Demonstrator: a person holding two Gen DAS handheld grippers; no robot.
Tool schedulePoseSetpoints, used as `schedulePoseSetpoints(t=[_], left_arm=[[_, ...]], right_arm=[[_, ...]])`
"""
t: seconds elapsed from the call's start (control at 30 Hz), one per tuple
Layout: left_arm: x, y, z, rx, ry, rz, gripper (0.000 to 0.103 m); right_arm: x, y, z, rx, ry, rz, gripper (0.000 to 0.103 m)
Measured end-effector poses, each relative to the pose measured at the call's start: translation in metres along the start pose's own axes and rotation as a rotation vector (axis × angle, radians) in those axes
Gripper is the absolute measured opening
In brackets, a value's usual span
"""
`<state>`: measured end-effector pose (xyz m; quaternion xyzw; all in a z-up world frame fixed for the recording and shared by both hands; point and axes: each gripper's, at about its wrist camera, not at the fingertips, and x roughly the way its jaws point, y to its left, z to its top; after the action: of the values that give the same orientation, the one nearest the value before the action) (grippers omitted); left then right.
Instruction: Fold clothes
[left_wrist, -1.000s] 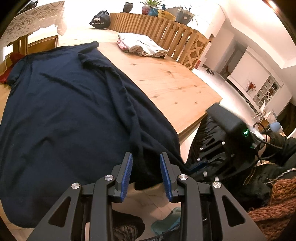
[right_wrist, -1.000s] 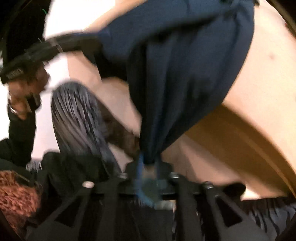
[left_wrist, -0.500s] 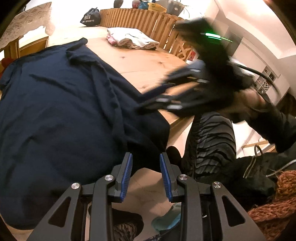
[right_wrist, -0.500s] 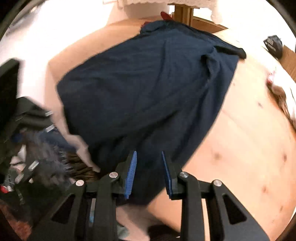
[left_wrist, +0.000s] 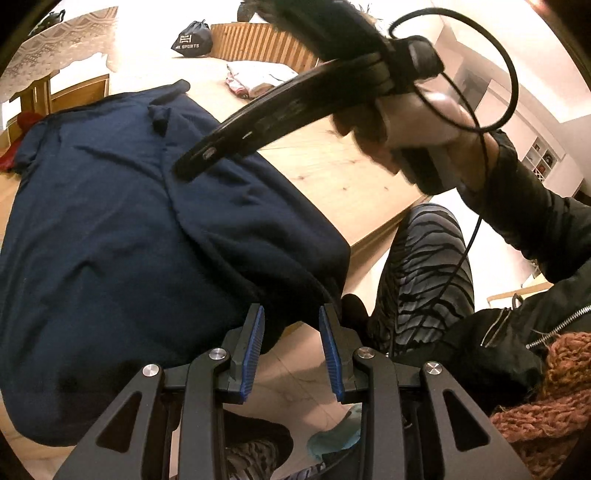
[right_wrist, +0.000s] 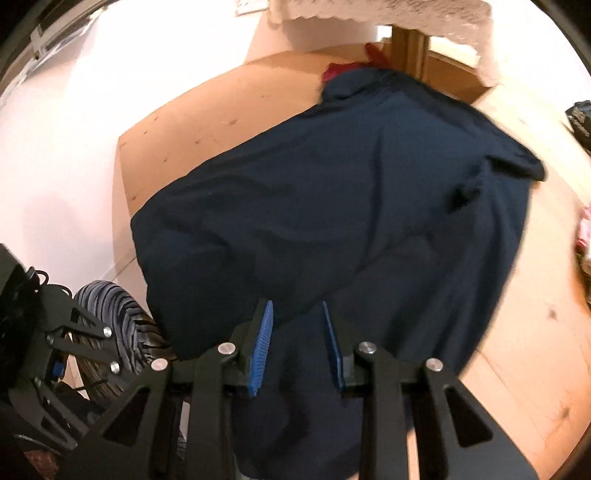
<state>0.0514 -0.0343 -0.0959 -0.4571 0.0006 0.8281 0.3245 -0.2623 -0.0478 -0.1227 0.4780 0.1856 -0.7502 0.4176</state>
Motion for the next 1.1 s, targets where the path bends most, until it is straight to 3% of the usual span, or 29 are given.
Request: schedulePoseSetpoints(t=[0.1, 0.3, 0.6, 0.7, 0.97, 1.03, 1.1], left_arm=[[0.004, 0.005, -0.006, -0.024, 0.008, -0.004, 0.031], [0.016, 0.004, -0.028, -0.052, 0.041, -0.003, 0.031], [0.046, 0.011, -0.032, -0.108, 0.088, 0.065, 0.034], [0.053, 0.014, -0.031, -0.143, 0.080, 0.043, 0.040], [0.066, 0.017, -0.027, -0.212, 0.047, -0.022, 0.040], [0.065, 0.016, -0.026, -0.215, 0.030, -0.023, 0.032], [0.063, 0.015, -0.025, -0.219, 0.014, -0.025, 0.005]], right_arm=[[-0.008, -0.010, -0.021, 0.041, 0.024, 0.009, 0.028], [0.016, 0.010, -0.056, 0.009, 0.118, 0.024, 0.028], [0.019, 0.004, -0.062, 0.005, 0.113, -0.015, 0.028], [0.016, -0.002, -0.068, 0.009, 0.118, -0.017, 0.028], [0.010, -0.006, -0.077, 0.005, 0.104, -0.010, 0.030], [0.010, -0.006, -0.079, 0.004, 0.100, -0.008, 0.030], [0.010, -0.006, -0.080, 0.006, 0.096, -0.004, 0.032]])
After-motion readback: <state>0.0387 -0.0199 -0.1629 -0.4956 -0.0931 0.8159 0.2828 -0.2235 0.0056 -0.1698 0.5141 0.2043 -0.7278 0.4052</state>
